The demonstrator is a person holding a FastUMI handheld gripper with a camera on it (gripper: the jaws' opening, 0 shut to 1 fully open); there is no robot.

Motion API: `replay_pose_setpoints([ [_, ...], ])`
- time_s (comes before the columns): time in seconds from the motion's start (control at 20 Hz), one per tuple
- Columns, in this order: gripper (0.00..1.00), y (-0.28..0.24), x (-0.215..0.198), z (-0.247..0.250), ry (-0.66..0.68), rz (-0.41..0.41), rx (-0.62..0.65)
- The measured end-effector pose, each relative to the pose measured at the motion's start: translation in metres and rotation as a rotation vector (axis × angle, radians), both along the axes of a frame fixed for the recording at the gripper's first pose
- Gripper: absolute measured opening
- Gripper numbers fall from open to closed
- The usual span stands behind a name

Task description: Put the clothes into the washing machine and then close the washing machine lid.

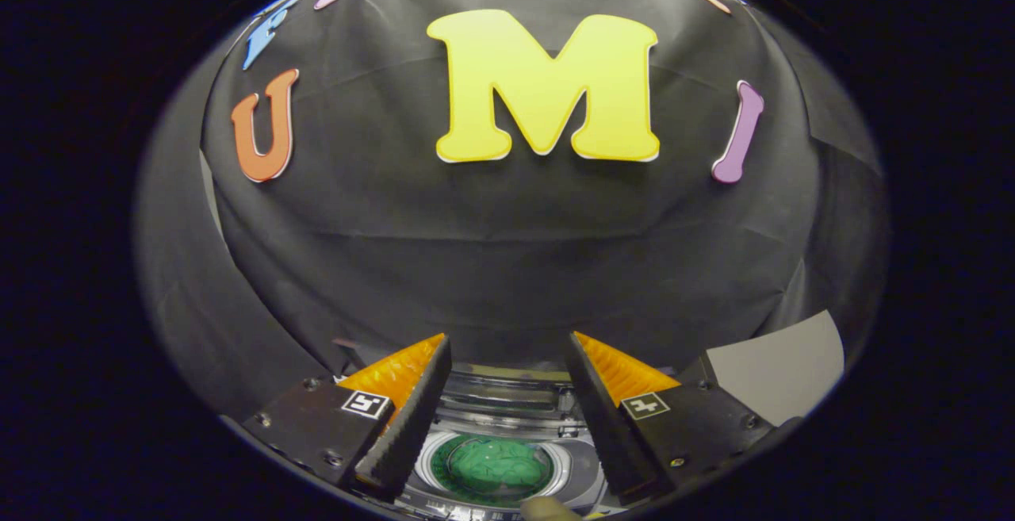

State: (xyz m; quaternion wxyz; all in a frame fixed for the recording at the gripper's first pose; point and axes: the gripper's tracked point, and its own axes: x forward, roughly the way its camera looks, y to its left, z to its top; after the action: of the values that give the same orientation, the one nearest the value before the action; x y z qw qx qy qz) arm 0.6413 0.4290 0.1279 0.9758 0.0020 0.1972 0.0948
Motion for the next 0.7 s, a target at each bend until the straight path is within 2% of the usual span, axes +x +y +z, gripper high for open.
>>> replay_pose_setpoints([
  [0.7, 0.92, 0.009, 0.048, -0.055, 0.143, -0.06, 0.013],
])
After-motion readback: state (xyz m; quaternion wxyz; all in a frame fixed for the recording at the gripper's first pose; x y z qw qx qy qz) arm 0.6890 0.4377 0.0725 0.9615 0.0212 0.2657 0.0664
